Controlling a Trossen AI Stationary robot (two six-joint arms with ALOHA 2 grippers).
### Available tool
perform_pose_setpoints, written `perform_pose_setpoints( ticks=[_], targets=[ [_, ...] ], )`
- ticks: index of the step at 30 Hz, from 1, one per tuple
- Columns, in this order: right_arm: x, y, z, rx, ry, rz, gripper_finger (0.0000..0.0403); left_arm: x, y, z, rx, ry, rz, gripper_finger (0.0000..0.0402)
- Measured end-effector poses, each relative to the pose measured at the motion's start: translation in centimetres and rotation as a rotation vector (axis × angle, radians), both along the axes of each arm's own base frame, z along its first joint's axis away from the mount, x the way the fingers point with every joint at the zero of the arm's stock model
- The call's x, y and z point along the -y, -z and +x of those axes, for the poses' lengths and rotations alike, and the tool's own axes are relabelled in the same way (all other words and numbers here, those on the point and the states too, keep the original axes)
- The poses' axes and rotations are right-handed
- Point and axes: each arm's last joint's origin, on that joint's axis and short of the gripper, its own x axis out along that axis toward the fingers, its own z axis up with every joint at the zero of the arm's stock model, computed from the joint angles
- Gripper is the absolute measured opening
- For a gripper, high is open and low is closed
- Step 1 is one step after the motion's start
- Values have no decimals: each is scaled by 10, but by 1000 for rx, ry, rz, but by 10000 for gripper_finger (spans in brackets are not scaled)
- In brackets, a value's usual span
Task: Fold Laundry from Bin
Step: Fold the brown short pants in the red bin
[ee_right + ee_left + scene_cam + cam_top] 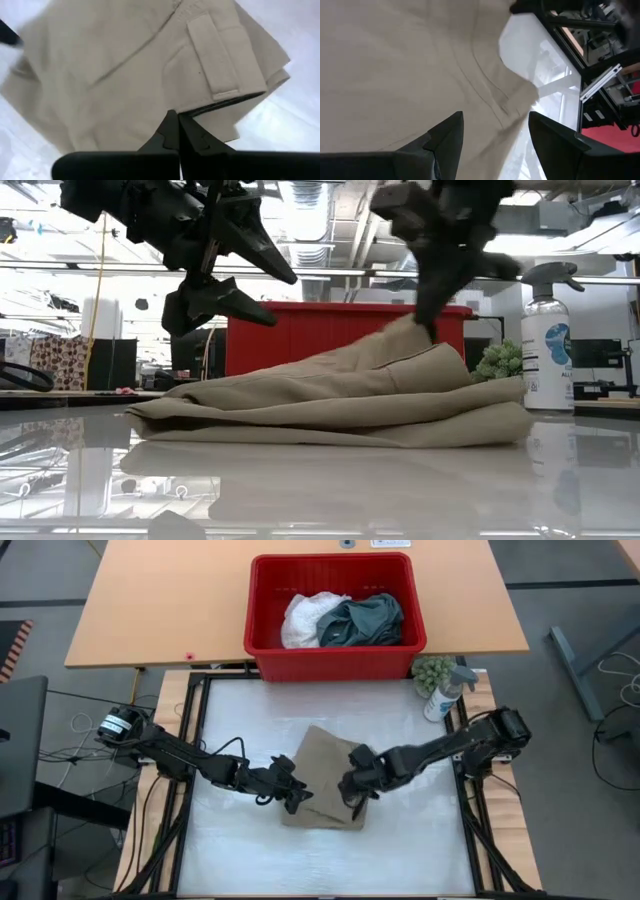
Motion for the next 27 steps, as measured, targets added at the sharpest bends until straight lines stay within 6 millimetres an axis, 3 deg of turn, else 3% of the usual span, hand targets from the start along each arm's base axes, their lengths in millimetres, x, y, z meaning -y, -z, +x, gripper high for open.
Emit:
perform_pose_setpoints(
  ticks=[3, 9, 11, 16, 18, 21, 27],
  targets=[
    [-10, 15, -6, -80, 15, -11, 35, 0, 0, 0, -1, -13, 9, 210],
    [-21, 32, -5, -162, -43, -39, 122, -1, 0, 0, -4, -16, 12, 210],
    [-25, 22, -8, -145, -133, -63, 152, -1, 2, -1, -16, -19, 16, 210],
    [-46, -29, -30, 20, -302, -129, 207, -2, 2, -1, -25, 7, 28, 210],
    [-56, -35, -40, 41, -367, -130, 219, -1, 2, -1, -30, 46, 30, 210],
    [-70, -27, -48, 19, -430, -135, 224, 0, 3, -1, -38, 88, 26, 210],
    [-110, -1, -34, 86, -669, -231, 219, 1, 3, -1, -43, 122, 8, 210]
  ],
)
